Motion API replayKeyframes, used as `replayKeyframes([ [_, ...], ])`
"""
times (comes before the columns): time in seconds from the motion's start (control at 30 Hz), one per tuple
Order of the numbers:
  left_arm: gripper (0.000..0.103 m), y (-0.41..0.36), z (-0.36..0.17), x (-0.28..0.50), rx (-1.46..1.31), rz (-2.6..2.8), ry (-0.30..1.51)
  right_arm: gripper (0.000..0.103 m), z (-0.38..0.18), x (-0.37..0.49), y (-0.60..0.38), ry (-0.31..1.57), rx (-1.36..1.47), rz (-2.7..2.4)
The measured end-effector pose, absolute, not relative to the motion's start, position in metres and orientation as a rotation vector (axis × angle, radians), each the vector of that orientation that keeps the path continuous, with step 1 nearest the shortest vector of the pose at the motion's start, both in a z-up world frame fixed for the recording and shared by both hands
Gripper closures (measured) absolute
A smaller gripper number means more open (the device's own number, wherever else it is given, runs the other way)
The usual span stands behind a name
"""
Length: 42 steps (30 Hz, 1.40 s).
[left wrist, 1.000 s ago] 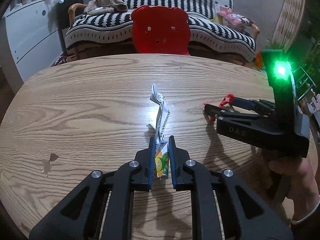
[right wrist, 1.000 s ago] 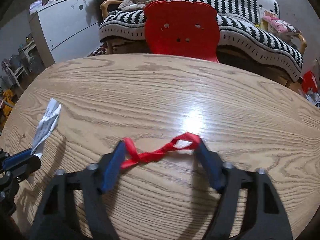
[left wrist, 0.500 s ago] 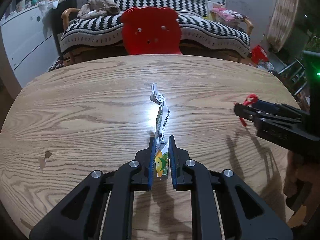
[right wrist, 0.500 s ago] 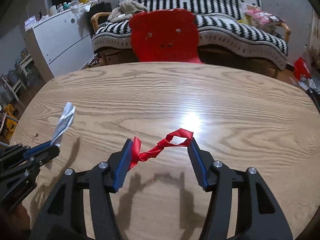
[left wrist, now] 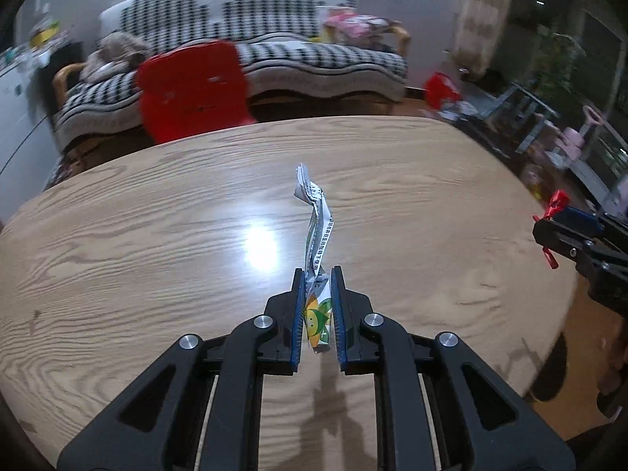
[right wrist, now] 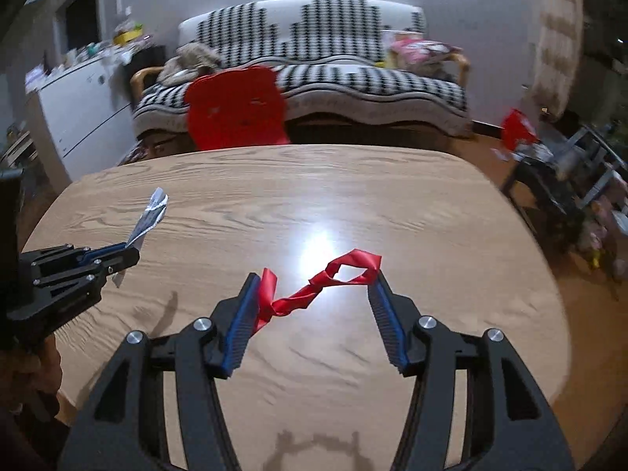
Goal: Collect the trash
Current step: 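Carry the wrapper and ribbon over the black bin and release both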
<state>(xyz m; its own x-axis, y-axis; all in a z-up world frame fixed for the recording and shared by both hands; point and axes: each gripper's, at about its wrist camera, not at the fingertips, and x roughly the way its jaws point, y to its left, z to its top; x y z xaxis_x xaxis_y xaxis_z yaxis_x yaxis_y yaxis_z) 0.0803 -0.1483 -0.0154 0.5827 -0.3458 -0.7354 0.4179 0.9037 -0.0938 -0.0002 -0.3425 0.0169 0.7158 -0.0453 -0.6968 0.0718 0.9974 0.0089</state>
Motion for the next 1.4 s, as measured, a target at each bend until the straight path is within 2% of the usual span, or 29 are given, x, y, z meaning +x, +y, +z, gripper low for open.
replayKeyframes([
  [0.4,0.091,-0.317,-0.023,-0.015,0.203,-0.788,0.814,0.047,0.028,-0.158,-0.501,0.734,0.185,-0.359],
  [0.8,0.091,-0.459,-0.057,-0.139,0.326,-1.14,0.846,0.047,-0.017,-0.31,-0.61,0.766,0.386,-0.575],
  [1.03,0.091,-0.499,-0.094,-0.174,0.403,-1.213,0.914,0.046,-0.036,-0.338,-0.633,0.798,0.452,-0.597],
  [1.4,0.09,-0.539,-0.12,-0.167,0.421,-1.235,0.974,0.045,-0.061,-0.329,-0.646,0.86,0.48,-0.576],
])
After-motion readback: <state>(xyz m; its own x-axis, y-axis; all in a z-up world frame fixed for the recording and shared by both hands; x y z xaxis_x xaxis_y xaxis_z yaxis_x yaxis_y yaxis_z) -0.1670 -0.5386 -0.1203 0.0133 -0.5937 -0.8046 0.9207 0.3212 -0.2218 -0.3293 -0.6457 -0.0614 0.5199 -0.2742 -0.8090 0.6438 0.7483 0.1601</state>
